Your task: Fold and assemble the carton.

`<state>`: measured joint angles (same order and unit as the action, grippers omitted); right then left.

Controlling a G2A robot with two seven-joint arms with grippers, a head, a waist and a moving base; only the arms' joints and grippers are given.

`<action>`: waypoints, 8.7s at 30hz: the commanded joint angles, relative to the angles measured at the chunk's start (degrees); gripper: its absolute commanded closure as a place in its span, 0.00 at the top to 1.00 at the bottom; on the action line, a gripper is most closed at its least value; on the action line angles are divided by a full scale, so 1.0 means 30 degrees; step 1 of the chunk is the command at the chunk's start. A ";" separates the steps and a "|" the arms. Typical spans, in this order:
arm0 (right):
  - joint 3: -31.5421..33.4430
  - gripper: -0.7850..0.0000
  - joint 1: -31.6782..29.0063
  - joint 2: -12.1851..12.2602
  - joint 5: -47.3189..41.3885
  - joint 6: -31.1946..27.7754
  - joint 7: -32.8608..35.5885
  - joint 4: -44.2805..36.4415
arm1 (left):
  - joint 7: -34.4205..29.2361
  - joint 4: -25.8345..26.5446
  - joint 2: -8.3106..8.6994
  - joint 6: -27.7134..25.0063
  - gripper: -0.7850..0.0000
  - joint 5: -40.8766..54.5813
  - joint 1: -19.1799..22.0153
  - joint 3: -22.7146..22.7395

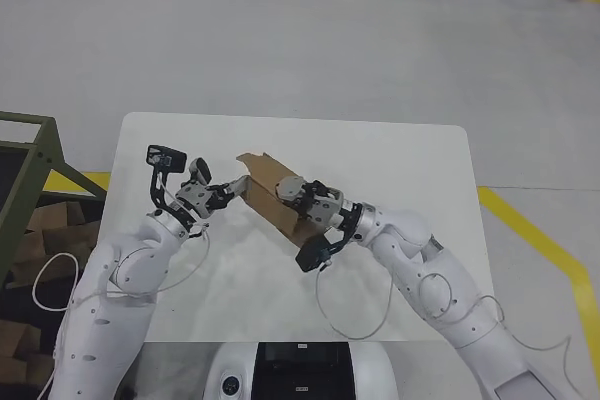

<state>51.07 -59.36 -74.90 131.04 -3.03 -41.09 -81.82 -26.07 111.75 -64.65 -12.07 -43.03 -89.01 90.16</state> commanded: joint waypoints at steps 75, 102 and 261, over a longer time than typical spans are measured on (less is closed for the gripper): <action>-0.1594 0.00 0.0771 0.0166 0.2190 0.0041 -0.2426 -0.0918 | -0.3062 -0.1390 0.0663 -0.3711 1.00 0.2153 0.1017 -0.0156; -0.1444 0.00 0.0793 0.0205 0.2001 0.0629 -0.2587 -0.0680 | -0.2418 -0.1870 0.0993 -0.3253 1.00 0.3085 0.0749 0.1344; 0.1312 0.00 0.1906 0.0763 -0.0024 -1.3819 0.7021 -0.4581 | 0.1646 0.0249 0.1788 -0.5480 1.00 0.6506 -0.5397 0.6815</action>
<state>54.87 -54.33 -72.58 132.25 -40.73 -21.13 -95.75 -21.11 112.54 -59.29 -28.53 -23.45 -105.25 110.64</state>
